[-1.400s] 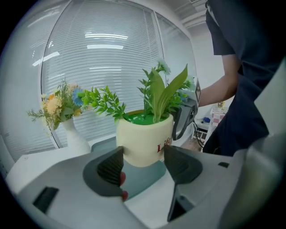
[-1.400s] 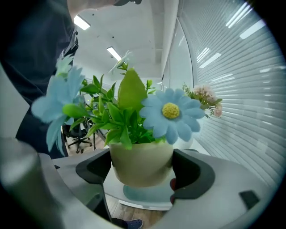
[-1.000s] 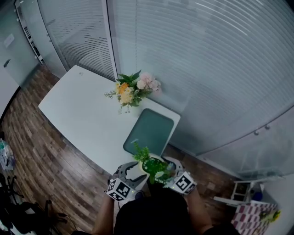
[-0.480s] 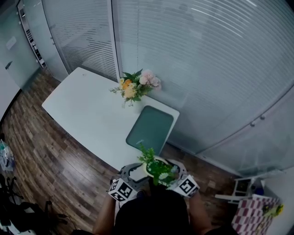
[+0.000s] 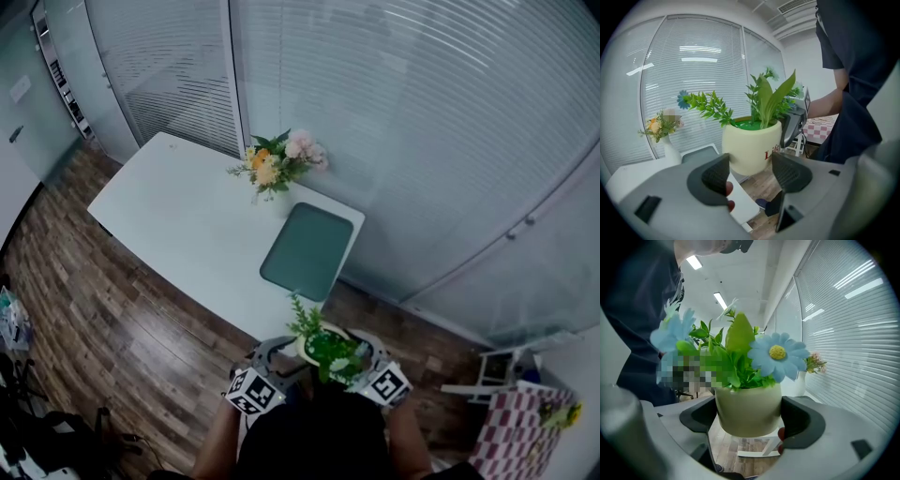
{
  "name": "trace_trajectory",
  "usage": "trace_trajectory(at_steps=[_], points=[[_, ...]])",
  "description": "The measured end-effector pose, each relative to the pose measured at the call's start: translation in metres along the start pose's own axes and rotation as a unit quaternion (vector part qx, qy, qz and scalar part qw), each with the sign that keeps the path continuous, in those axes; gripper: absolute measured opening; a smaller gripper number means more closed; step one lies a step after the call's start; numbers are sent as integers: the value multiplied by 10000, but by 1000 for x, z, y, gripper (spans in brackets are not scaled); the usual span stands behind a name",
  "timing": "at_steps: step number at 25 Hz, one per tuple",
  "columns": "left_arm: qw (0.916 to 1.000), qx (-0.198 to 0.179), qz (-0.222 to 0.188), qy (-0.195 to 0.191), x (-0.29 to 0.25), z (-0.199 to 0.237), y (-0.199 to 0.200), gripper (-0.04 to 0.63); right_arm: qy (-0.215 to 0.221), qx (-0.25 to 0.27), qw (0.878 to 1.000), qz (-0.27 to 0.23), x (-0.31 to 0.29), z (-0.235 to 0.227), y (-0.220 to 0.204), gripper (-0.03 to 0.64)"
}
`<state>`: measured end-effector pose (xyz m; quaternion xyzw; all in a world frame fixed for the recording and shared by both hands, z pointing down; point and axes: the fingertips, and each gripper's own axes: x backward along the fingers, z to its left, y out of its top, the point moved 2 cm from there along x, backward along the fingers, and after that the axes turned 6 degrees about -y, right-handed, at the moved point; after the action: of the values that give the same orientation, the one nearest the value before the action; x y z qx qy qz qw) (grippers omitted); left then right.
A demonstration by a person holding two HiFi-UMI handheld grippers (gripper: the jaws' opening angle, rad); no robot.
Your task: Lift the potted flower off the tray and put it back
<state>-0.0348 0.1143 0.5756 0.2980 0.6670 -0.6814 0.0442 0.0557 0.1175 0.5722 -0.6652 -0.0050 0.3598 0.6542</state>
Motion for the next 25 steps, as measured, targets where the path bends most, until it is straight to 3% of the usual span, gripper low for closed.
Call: trace_trajectory(at_steps=[8, 14, 25], points=[[10000, -75, 1, 12, -1, -16, 16, 281, 38, -152, 9998, -122, 22, 2, -1, 394], [9998, -149, 47, 123, -5, -13, 40, 281, 110, 16, 9996, -245, 35, -14, 8, 394], [9998, -6, -153, 155, -18, -23, 54, 281, 309, -73, 9993, -190, 55, -24, 0, 394]])
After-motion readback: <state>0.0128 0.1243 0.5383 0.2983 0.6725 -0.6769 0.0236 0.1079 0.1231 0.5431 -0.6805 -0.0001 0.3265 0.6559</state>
